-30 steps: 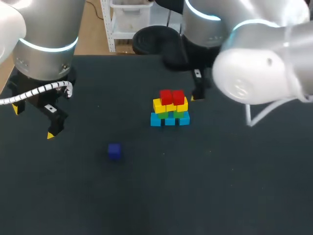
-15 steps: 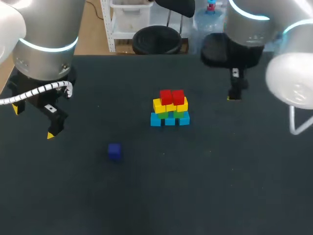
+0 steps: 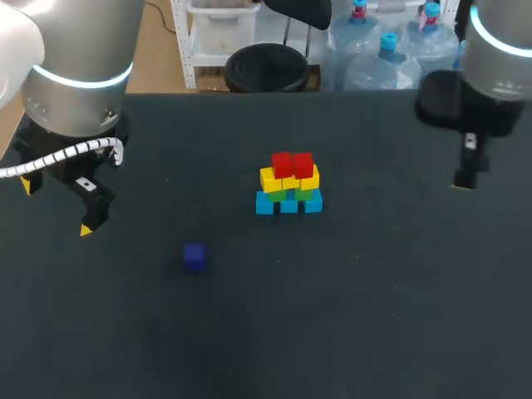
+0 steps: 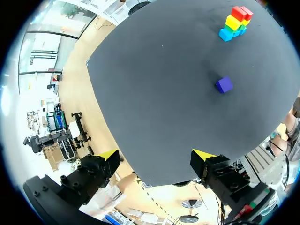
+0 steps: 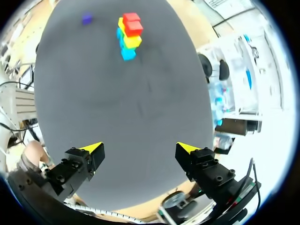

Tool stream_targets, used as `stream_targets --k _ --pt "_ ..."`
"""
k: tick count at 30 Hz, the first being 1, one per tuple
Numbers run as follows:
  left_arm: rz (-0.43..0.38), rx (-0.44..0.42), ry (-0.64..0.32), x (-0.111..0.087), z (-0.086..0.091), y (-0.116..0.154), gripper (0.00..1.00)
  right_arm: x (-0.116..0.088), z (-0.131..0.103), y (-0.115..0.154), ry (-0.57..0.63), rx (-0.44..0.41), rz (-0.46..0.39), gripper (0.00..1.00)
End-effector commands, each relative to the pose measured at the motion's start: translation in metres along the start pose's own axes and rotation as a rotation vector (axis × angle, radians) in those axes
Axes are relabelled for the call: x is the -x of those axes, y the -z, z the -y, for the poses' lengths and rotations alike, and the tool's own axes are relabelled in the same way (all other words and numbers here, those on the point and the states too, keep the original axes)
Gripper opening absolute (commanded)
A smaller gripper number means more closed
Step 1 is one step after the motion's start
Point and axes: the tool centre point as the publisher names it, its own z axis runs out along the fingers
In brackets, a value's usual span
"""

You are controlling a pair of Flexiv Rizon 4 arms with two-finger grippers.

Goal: Place the blue cubes, place green cubes on the blue cubes, place the yellow cubes on the green cubes, then place the red cubes on the yellow cubes, and place purple cube on the red cubes.

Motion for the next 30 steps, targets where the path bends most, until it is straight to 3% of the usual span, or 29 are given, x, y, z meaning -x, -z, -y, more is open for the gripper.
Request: stream_targets --k 1,7,10,13,27,30 --pt "0.0 -0.001 -0.002 0.0 -0.001 0.0 1.0 -0.073 -0.009 0.0 -0.084 -0.081 0.072 1.0" --pt "0.0 -0.001 -0.002 0.0 -0.001 0.0 1.0 -0.134 -0.014 -0.006 -0.187 -0.081 0.013 1.0" --pt "0.0 -0.001 -0.002 0.0 -0.001 0.0 1.0 -0.147 -0.008 -0.009 -0.19 -0.085 -0.019 1.0" --pt "0.0 -0.001 -0.002 0.0 -0.001 0.0 1.0 -0.144 0.002 -0.013 -0.174 -0.086 -0.046 1.0" --pt "0.0 -0.001 -0.002 0.0 -0.001 0.0 1.0 -0.144 0.002 -0.013 -0.174 -0.086 -0.046 1.0" --pt "0.018 0.054 -0.083 0.003 0.028 0.014 1.0 -0.144 0.002 -0.013 -0.174 -0.086 -0.046 1.0"
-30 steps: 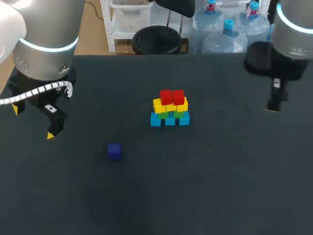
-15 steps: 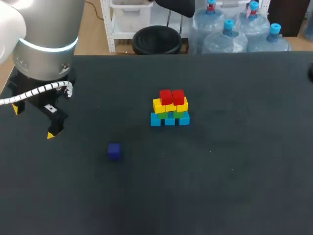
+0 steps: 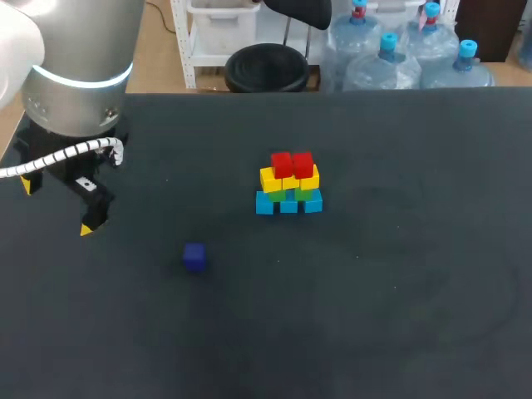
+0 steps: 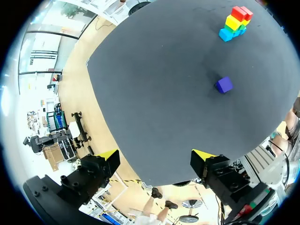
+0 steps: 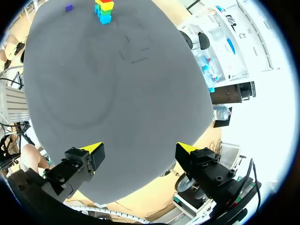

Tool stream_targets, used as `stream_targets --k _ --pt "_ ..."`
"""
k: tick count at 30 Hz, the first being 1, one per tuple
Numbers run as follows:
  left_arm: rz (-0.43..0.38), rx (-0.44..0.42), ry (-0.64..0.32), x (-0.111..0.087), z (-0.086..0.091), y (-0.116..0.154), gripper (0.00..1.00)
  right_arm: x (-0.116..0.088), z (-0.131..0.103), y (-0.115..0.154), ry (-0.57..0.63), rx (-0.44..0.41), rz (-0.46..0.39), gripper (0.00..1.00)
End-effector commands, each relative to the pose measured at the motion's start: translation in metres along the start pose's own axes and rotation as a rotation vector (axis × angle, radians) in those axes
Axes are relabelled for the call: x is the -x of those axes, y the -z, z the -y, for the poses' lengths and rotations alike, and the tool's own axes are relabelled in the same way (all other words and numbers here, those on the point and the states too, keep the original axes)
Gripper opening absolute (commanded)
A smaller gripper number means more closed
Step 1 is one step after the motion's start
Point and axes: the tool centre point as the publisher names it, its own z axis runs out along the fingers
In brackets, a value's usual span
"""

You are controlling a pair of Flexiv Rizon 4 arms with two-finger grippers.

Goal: Place the blue cubes, place green cubes on the blue cubes, place the yellow cubes on the green cubes, then place the red cubes on the yellow cubes, and place purple cube on the red cubes.

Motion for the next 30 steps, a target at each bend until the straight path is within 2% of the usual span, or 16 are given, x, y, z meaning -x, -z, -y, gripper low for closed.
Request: stream_targets --k 1,2,4,7,9,11,14,16,19,30 --pt "0.064 0.022 -0.104 0.003 0.04 0.014 1.0 0.001 0.0 -0.001 0.0 -0.001 0.0 1.0" --pt "0.112 -0.005 -0.131 0.003 0.052 0.016 1.0 0.001 0.0 -0.001 0.0 -0.001 0.0 1.0" --pt "0.128 -0.008 -0.196 0.003 0.079 0.015 1.0 0.001 0.0 -0.001 0.0 -0.001 0.0 1.0" --pt "0.177 -0.081 -0.274 -0.001 0.11 0.008 1.0 0.001 0.0 -0.001 0.0 -0.001 0.0 1.0" --pt "0.155 -0.119 -0.291 -0.006 0.123 0.002 1.0 0.001 0.0 -0.001 0.0 -0.001 0.0 1.0" --pt "0.178 -0.137 -0.319 -0.01 0.131 -0.001 1.0 0.001 0.0 -0.001 0.0 -0.001 0.0 1.0" --pt "0.265 -0.171 -0.392 -0.01 0.136 -0.004 1.0 0.001 0.0 -0.001 0.0 -0.001 0.0 1.0" --pt "0.294 -0.18 -0.446 -0.001 0.137 -0.006 1.0 0.001 0.0 -0.001 0.0 -0.001 0.0 1.0" --pt "0.268 -0.201 -0.437 0.016 0.128 -0.009 1.0 0.001 0.0 -0.001 0.0 -0.001 0.0 1.0" --pt "0.268 -0.201 -0.437 0.016 0.128 -0.009 1.0 0.001 0.0 -0.001 0.0 -0.001 0.0 1.0"
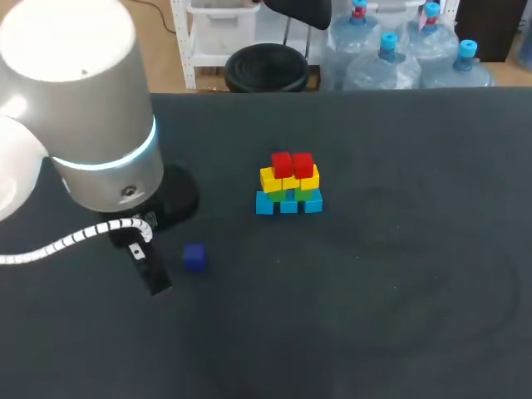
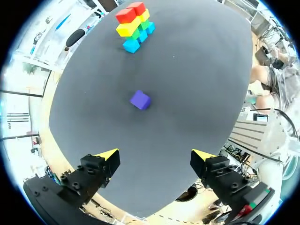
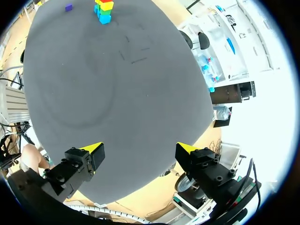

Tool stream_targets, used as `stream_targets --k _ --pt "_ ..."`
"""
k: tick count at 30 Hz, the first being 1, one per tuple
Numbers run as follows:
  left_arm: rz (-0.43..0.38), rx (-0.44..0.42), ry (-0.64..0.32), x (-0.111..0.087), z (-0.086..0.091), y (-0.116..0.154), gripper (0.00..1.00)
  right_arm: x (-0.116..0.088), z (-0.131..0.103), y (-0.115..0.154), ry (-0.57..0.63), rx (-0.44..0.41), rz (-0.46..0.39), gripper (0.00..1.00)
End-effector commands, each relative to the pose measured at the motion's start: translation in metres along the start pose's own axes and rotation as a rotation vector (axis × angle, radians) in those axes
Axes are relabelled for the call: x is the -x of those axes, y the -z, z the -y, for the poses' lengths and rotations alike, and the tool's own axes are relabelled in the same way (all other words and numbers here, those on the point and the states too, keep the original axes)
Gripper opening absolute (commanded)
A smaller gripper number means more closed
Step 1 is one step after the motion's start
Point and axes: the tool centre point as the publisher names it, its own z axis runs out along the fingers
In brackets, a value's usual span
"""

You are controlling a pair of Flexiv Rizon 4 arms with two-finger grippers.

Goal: Place the blue cubes, place green cubes on the blue cubes, place the yellow cubes on the green cubes, then place the red cubes on the yellow cubes, and place purple cube on the red cubes.

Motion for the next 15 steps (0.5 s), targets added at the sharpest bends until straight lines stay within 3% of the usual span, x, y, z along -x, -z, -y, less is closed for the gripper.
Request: stream_targets --k 1,3,7,10,15 --pt "0.015 0.036 -0.028 0.0 -0.005 0.001 1.0 0.0 0.0 -0.001 0.0 -0.001 0.0 1.0" --pt "-0.023 0.092 -0.156 0.016 -0.02 0.008 1.0 0.0 0.0 -0.001 0.0 -0.001 0.0 1.0" --pt "-0.045 0.108 -0.492 0.065 -0.034 0.016 1.0 0.0 0.0 -0.001 0.0 -0.001 0.0 1.0" --pt "-0.014 0.08 -0.569 0.083 -0.029 0.009 1.0 0.0 0.0 -0.001 0.0 -0.001 0.0 1.0" --pt "-0.022 -0.009 -0.598 0.091 -0.012 -0.013 1.0 0.0 0.0 -0.001 0.0 -0.001 0.0 1.0"
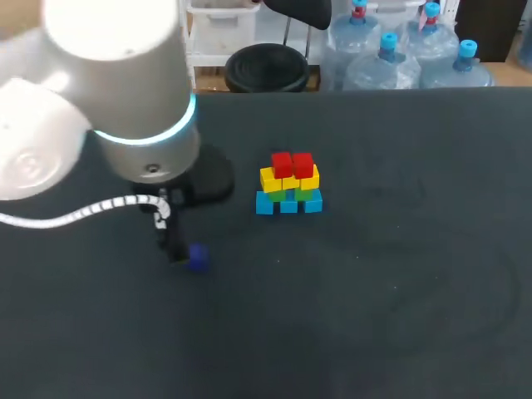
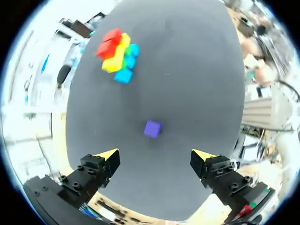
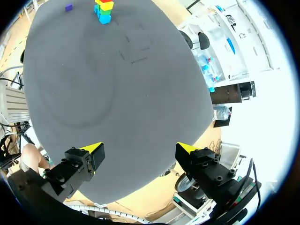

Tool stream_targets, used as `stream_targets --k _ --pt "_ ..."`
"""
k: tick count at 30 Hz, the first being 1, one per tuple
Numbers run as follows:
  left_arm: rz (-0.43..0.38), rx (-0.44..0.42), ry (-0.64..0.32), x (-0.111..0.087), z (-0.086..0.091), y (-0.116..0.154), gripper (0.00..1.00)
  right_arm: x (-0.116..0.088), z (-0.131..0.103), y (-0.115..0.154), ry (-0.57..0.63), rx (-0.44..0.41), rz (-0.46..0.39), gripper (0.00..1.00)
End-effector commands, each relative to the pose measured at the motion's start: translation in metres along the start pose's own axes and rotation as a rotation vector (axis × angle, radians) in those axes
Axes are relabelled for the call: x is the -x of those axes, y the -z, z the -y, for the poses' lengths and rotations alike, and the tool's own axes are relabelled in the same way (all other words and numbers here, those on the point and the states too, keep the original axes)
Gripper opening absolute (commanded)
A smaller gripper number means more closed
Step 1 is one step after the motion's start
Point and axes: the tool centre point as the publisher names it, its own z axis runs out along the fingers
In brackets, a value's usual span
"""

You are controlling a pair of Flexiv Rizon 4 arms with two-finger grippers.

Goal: Place the blue cubes, place green cubes on the blue cubes, place the yellow cubes on the green cubes, then place the red cubes on the yellow cubes, and place purple cube on the red cubes.

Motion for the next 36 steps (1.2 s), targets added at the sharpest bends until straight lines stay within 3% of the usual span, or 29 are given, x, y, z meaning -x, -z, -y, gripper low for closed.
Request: stream_targets --k 1,10,14,18,30,36 --pt "-0.019 -0.112 -0.211 0.032 0.004 -0.025 1.0 0.0 0.0 -0.001 0.0 -0.001 0.0 1.0" --pt "-0.079 -0.194 -0.118 0.024 0.036 -0.05 1.0 0.0 0.0 -0.001 0.0 -0.001 0.0 1.0" --pt "-0.083 -0.156 -0.057 0.019 0.029 -0.059 1.0 0.0 0.0 -0.001 0.0 -0.001 0.0 1.0" --pt "-0.065 -0.103 -0.061 0.02 0.015 -0.059 1.0 0.0 0.0 -0.001 0.0 -0.001 0.0 1.0" --pt "0.031 -0.165 -0.071 0.018 0.006 -0.083 1.0 0.0 0.0 -0.001 0.0 -0.001 0.0 1.0" --pt "0.032 -0.178 -0.053 0.015 0.002 -0.086 1.0 0.0 0.0 -0.001 0.0 -0.001 0.0 1.0"
